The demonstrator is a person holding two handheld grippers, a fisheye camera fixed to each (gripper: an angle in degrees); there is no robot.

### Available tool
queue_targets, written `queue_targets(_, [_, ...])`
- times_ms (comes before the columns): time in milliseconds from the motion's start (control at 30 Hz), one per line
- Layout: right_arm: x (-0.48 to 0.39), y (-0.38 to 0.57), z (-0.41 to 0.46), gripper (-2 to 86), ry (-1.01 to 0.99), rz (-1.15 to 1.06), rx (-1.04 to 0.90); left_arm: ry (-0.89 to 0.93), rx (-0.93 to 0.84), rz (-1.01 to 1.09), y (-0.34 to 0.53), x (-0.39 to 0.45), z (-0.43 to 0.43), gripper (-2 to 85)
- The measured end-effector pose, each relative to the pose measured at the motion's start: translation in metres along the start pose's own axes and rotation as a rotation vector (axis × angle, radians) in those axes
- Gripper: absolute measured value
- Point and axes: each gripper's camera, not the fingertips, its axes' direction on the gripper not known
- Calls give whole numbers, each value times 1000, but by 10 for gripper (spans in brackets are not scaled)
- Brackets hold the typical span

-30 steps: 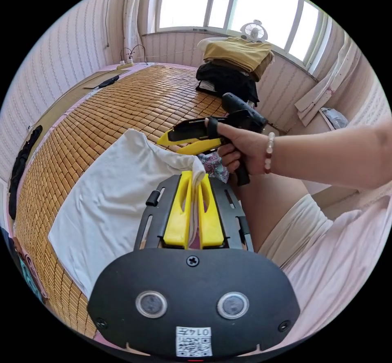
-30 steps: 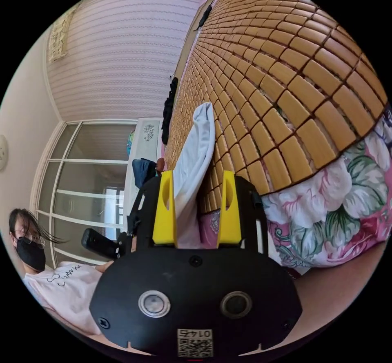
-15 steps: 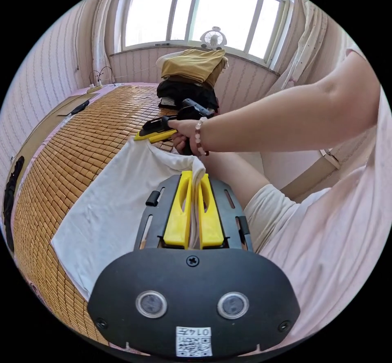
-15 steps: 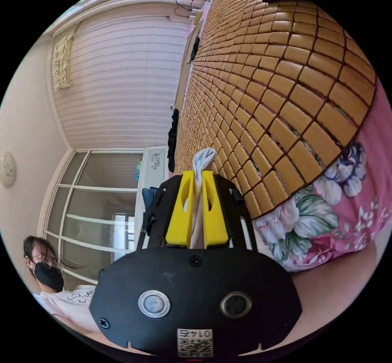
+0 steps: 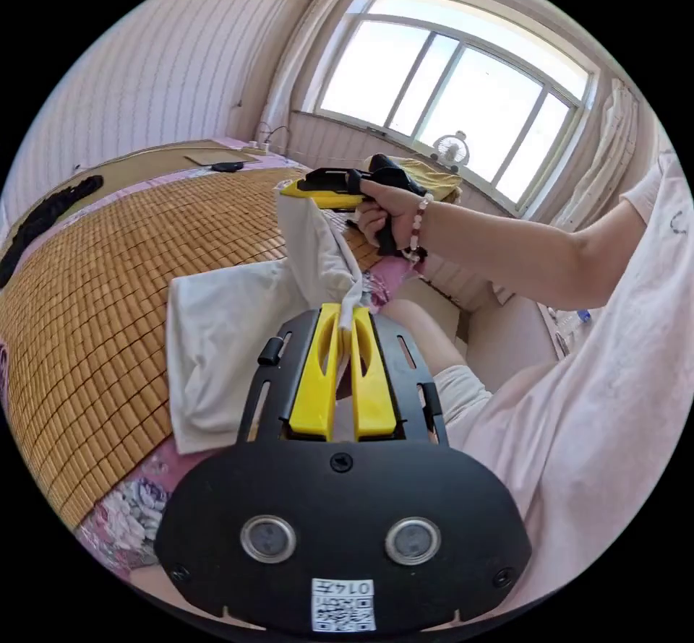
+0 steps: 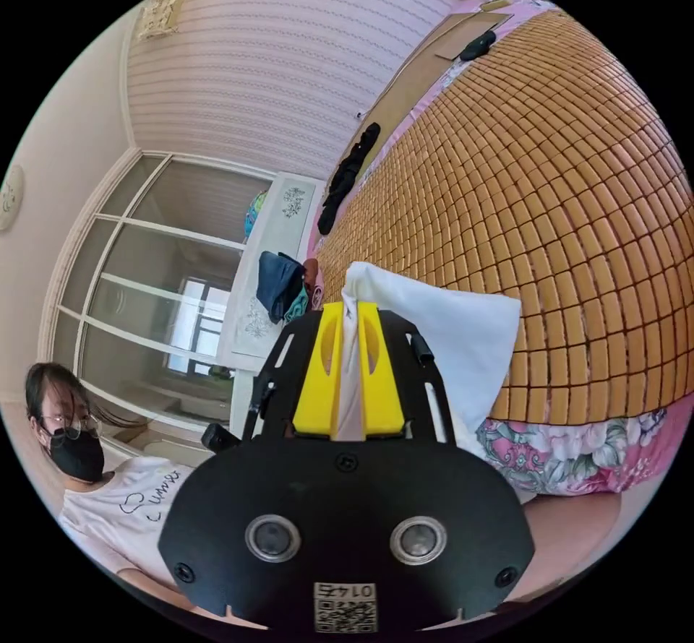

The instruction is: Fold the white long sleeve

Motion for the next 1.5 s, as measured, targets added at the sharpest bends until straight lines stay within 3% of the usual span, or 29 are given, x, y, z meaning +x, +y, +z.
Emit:
queue_targets(133, [-26, -15, 67, 63, 88, 52, -15, -176, -47, -184, 25, -52, -13, 38])
queue_targets(200, [-36, -25, 101, 63, 75, 39, -120, -261, -141, -282, 43, -82, -12, 54])
queue_targets(467, [-71, -39, 136, 60, 337, -114, -265, -353, -154, -438, 49, -121, -22, 83])
queue_targets(767, [-104, -54, 236, 155, 721, -174, -461, -328, -268, -384, 23, -133, 46, 125])
queue_targets(967, [-110, -59, 264, 122, 806, -60, -408, -334, -271, -358, 17, -125, 66, 107])
queue_targets(1200, [-145, -41, 339, 136, 1202, -244, -617, -327, -250, -361, 9, -114, 70, 98])
queue_targets(1500, [-136, -22, 327, 95, 1147, -274, -660, -345, -229, -350, 3, -93, 75, 72])
